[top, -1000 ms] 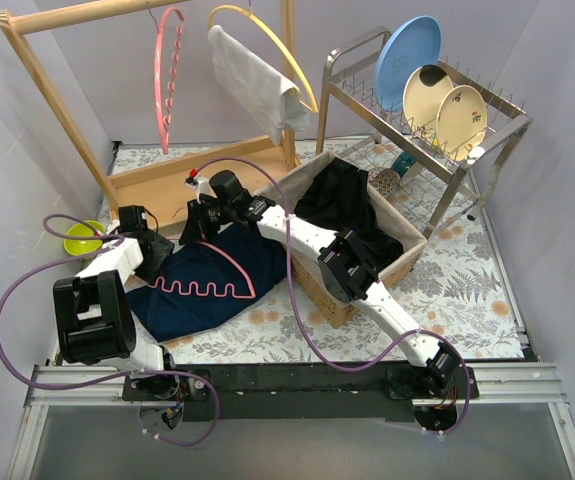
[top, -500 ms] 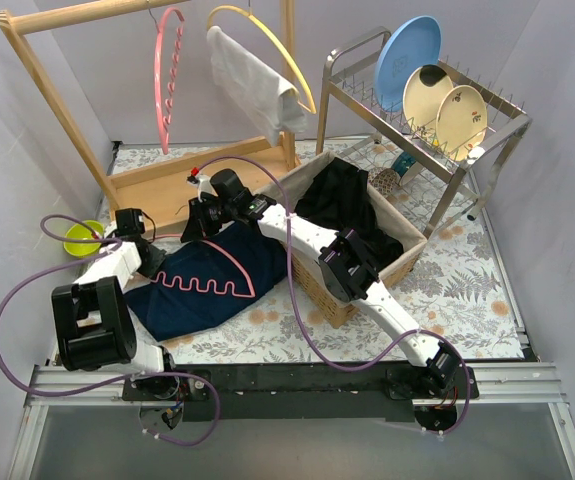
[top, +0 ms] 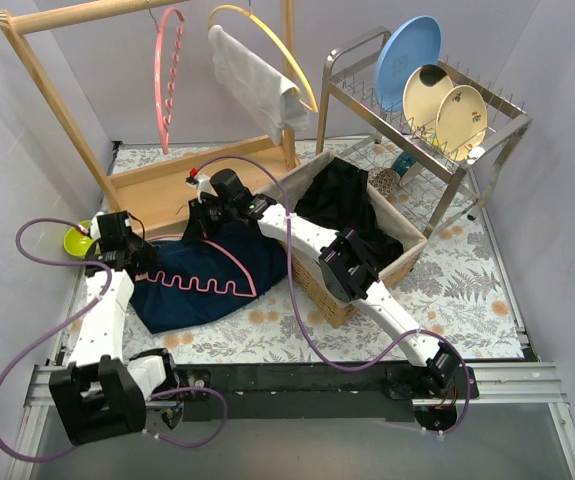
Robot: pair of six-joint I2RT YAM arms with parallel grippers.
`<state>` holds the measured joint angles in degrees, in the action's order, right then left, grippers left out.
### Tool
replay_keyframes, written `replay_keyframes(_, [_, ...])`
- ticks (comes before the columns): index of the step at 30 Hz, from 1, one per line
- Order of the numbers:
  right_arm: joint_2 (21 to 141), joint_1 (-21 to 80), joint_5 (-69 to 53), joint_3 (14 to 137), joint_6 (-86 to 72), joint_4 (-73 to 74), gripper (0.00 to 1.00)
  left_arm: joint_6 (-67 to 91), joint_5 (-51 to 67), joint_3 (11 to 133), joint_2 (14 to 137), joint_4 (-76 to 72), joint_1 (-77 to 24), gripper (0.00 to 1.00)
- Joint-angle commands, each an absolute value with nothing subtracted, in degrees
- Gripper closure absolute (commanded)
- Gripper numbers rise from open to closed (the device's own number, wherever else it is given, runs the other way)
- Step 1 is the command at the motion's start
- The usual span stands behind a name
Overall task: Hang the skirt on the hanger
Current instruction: Place skirt on hanger
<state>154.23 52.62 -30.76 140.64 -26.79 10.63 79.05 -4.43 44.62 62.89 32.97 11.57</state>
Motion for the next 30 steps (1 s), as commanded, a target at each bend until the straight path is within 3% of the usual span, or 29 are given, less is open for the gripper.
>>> replay_keyframes(1, [156.8,52.6,-28.3,138.5,-22.2,12.4,0.99,78.3,-2.9,48.4,52.9,37.3,11.9,1.00])
replay_keyframes(6, [151.1,52.4,-27.5,132.0,-19.1,11.3,0.99,76.8,-0.5,53.1,40.3,42.4,11.9,1.00])
replay_keyframes(15, [133.5,51.1,-27.0,120.0,-15.1,8.3,0.99,77.3,1.3,57.7,28.9,54.0,9.7,1.00])
replay_keyframes(25, [127.1,49.8,-28.9,110.1,-11.4,9.0,0.99,86.7,-7.5,51.1,19.6,69.0,9.1,1.00])
replay_keyframes(30, [122.0,47.9,-25.7,104.6,-8.8,6.9,0.99,90.3,-16.3,57.1,17.2,73.3,9.1,1.00])
